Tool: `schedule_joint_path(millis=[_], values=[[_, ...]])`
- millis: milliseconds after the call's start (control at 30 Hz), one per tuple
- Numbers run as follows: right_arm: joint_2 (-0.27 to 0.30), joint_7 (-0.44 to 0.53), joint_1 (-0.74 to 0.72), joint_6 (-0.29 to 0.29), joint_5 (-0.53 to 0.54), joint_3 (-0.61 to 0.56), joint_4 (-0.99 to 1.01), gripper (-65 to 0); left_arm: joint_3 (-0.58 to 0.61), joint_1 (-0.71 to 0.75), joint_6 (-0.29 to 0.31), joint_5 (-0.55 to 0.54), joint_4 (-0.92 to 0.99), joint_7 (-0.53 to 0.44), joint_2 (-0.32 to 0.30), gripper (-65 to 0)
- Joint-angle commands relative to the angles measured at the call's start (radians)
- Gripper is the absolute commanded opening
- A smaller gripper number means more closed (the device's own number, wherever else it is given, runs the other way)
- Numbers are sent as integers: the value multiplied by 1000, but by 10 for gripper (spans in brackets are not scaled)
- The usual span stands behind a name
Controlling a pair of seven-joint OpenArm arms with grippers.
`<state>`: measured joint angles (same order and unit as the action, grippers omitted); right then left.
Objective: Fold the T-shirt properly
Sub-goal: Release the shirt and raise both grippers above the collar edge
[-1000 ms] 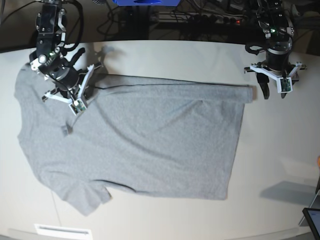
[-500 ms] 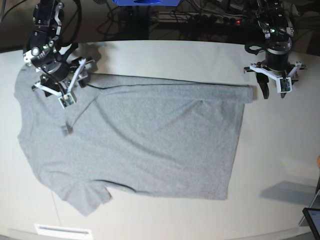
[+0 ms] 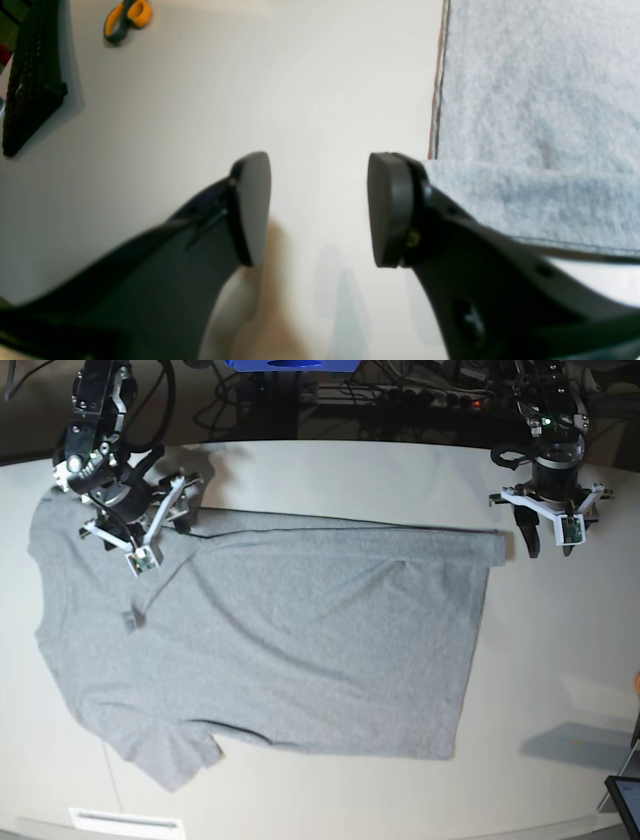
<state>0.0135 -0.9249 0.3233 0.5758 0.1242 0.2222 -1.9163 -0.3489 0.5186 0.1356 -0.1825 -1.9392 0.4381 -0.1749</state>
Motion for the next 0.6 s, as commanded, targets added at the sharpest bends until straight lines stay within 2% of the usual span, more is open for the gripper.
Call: schedule_joint_path(millis=[0,200,367,400,433,567], values=[[4,17,-8,-1,5,1,-1,-295,-6,2,-4,5,-16,-23,-10,-349],[4,83,-5,-3,5,1,82,-295,-6,4,-4,5,-16,-23,-10,-349],[4,97,-3,-3,5,1,119,-303,-6,4,-4,5,-16,-23,-10,-349],[4,97,-3,-3,5,1,116,-326,-6,4,-4,5,-16,-23,-10,-349],[4,97,-3,-3,5,1,116,-376,-6,4,-4,5,-16,-23,-10,-349],[6,86,-8,-3,5,1,114,-625,-6,4,-4,5,-16,-23,-10,-349]])
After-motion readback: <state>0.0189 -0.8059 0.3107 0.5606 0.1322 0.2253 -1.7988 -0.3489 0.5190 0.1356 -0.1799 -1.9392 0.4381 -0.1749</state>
